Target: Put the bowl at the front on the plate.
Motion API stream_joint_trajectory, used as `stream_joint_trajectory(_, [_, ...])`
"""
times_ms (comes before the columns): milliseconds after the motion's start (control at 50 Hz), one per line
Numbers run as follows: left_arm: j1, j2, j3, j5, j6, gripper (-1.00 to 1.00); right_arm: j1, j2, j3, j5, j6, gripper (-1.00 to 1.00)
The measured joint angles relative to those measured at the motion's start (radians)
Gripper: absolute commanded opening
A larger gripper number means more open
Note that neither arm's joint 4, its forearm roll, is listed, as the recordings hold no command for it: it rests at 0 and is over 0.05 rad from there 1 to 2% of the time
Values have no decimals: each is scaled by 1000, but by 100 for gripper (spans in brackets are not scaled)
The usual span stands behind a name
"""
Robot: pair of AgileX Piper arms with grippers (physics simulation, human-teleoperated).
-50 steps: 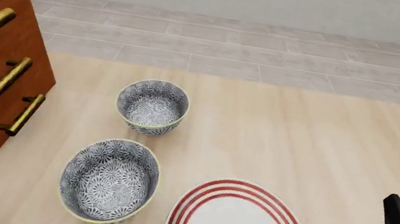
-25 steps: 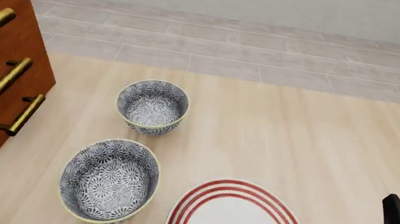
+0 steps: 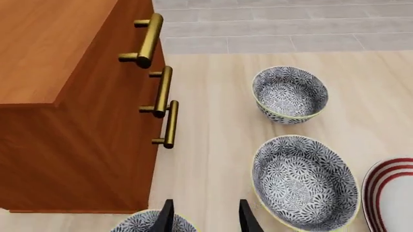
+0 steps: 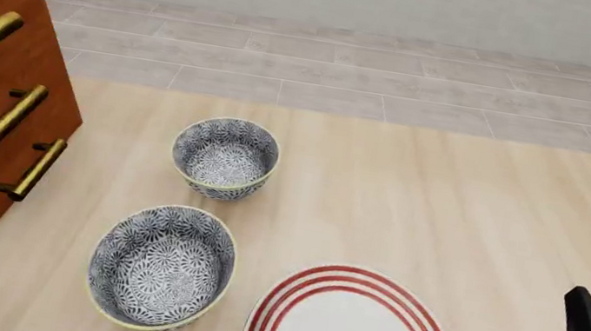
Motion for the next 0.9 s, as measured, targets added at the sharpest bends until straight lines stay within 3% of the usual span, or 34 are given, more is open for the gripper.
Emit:
stream_joint_trajectory(380, [27,-12,105,90,-51,100,-3,10,1,-11,13,100])
stream_joint_trajectory(900, [55,111,243,-1,-113,100,-6,25,2,-27,24,100])
